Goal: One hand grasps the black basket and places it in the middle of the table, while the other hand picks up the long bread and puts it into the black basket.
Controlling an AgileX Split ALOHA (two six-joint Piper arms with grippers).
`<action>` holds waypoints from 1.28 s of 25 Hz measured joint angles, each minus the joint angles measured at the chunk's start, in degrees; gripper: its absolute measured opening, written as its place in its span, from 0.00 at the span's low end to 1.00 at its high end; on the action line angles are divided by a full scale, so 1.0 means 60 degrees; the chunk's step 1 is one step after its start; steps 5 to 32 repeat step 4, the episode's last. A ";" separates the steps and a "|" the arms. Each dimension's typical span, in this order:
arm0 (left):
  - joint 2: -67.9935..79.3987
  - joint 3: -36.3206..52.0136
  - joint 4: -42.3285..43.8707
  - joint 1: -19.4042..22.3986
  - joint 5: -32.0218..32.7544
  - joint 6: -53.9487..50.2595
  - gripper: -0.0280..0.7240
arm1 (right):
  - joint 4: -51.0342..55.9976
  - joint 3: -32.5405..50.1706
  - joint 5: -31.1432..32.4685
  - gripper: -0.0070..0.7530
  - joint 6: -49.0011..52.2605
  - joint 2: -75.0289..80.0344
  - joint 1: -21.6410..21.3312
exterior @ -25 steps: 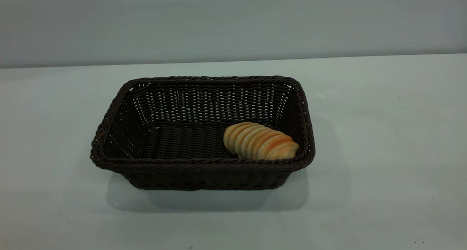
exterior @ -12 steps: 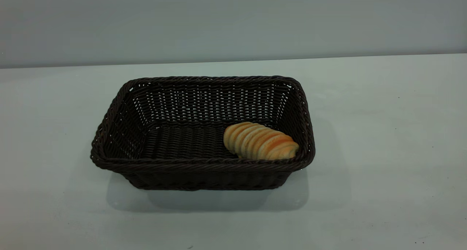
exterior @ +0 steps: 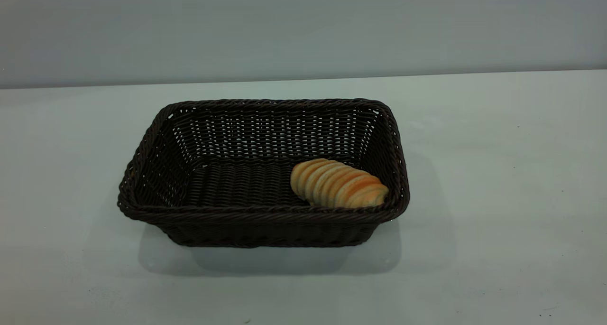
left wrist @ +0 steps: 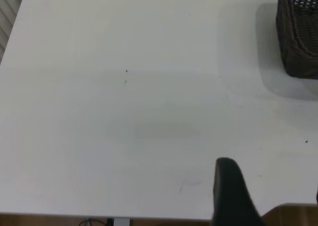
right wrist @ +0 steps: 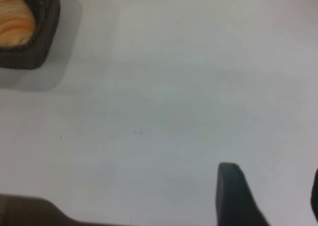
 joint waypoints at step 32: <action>0.0000 0.0000 0.0000 0.0000 0.0000 0.0000 0.67 | 0.0000 0.0000 0.0000 0.47 0.0000 0.0000 0.0000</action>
